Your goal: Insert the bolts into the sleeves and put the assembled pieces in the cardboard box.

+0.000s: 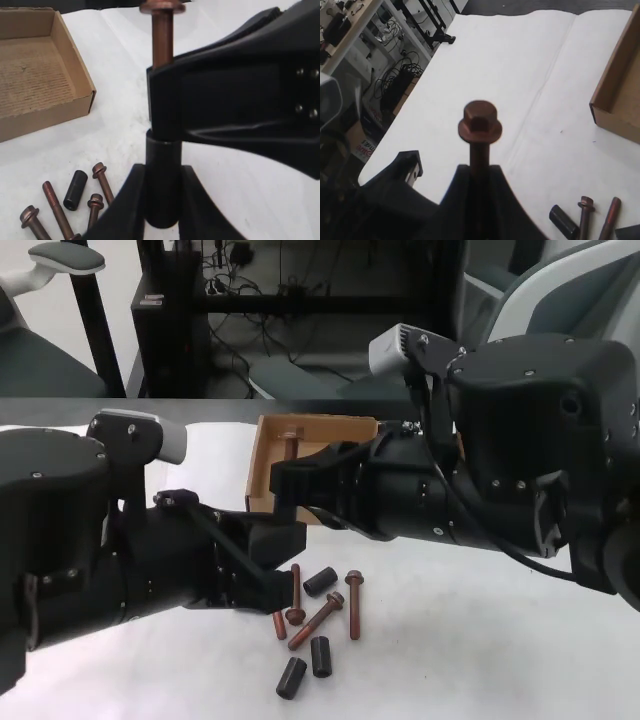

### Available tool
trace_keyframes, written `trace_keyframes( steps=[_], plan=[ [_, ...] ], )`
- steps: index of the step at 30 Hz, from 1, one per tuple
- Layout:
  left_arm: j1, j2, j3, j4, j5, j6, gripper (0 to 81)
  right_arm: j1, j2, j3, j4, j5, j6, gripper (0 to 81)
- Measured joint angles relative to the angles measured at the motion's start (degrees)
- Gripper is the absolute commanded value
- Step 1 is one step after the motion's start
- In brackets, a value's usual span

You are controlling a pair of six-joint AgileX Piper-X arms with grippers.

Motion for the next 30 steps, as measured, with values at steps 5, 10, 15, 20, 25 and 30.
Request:
trace_keyframes(
  steps=[5,10,15,20,25,30],
  plan=[
    [0.0,0.0,0.05,0.0,0.0,0.12,1.7,0.11,0.0,-0.13,0.91,-0.42,-1.57,0.6],
    [0.0,0.0,0.05,0.15,0.26,0.36,1.7,0.06,0.0,-0.77,1.79,-0.67,-2.66,0.3],
    [0.0,0.0,0.05,-0.05,0.34,0.35,1.7,0.06,0.0,-1.08,2.24,-1.08,-2.88,36.3],
    [0.0,0.0,0.05,-0.02,0.17,0.35,1.7,0.88,-0.5,-1.33,1.79,-3.14,-2.72,65.7],
    [0.0,0.0,0.05,-0.09,-0.16,0.35,1.7,0.94,-0.49,-1.33,1.79,-2.86,-2.69,59.1],
    [0.0,0.0,0.05,-0.27,-0.16,0.35,1.7,0.94,-0.49,-1.33,1.79,-2.45,-2.69,59.1]
  ],
)
